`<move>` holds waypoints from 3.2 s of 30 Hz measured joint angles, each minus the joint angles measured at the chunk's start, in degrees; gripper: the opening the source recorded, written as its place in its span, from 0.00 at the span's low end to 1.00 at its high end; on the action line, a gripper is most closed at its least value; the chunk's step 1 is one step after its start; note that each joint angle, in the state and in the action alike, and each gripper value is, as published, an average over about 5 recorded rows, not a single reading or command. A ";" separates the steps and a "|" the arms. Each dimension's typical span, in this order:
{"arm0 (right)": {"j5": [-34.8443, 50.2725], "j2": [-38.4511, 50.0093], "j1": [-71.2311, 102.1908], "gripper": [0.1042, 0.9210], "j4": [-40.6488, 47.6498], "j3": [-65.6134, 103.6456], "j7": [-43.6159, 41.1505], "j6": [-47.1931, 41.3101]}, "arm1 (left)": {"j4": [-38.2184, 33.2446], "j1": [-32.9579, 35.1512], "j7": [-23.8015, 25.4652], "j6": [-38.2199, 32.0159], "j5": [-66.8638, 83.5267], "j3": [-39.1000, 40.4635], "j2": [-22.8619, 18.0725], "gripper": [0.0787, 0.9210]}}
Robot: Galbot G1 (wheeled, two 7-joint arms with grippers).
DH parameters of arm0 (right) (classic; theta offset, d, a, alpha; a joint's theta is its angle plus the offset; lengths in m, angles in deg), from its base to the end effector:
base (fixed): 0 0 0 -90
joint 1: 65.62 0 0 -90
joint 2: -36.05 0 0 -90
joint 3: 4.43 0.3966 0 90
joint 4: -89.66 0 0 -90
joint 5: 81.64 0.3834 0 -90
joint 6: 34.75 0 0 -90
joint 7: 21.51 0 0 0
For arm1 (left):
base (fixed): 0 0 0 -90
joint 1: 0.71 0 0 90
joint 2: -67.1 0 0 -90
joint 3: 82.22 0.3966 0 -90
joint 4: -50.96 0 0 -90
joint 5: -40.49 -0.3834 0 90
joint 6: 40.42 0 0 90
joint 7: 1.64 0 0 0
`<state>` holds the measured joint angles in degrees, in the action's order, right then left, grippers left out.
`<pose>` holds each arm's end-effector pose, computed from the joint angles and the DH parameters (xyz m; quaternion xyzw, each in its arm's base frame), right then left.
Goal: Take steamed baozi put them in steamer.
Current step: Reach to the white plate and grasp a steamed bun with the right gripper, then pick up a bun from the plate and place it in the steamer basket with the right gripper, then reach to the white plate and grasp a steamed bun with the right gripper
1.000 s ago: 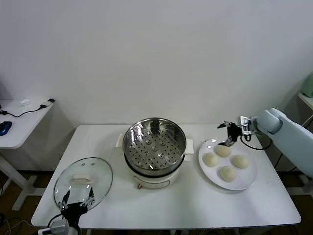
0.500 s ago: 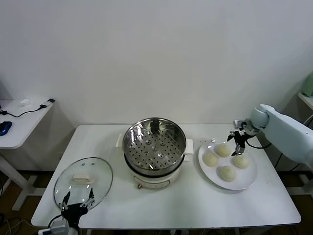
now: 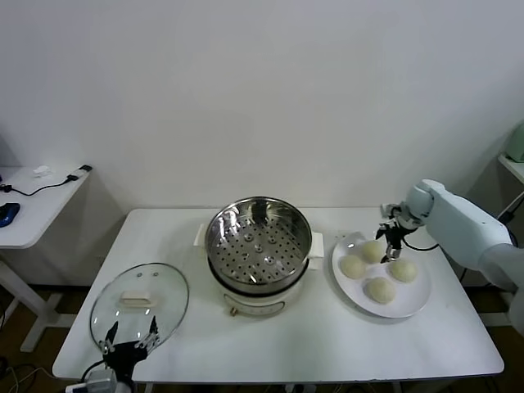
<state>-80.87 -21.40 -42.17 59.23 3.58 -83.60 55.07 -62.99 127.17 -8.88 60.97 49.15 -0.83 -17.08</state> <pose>0.6680 -0.2292 -0.2603 0.4621 -0.5839 0.4861 0.4574 0.1295 0.0766 -0.3977 0.1090 -0.9712 -0.0157 0.2111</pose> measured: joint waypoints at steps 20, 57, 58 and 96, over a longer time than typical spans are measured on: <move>-0.35 -0.50 -1.54 0.57 0.11 0.82 -1.31 0.65 | -0.75 0.32 0.00 -0.13 -0.81 0.71 -0.16 0.88; -6.48 -18.26 -28.64 0.57 -31.82 -27.02 5.08 24.39 | -1.52 0.90 -0.59 -0.41 -3.43 2.62 -0.16 0.88; -7.11 -18.86 -28.05 0.57 -30.87 -27.01 5.28 24.98 | -1.49 0.89 -0.60 -0.43 -3.43 2.60 -0.15 0.88; 17.38 -7.37 -36.56 0.88 -32.00 -33.95 1.64 15.11 | -1.87 0.69 -0.95 -0.77 -3.32 3.21 0.12 0.88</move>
<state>-63.50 -28.77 -78.72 27.23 -30.37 -81.97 70.18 -64.86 127.87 -9.83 60.19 45.83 2.39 -16.97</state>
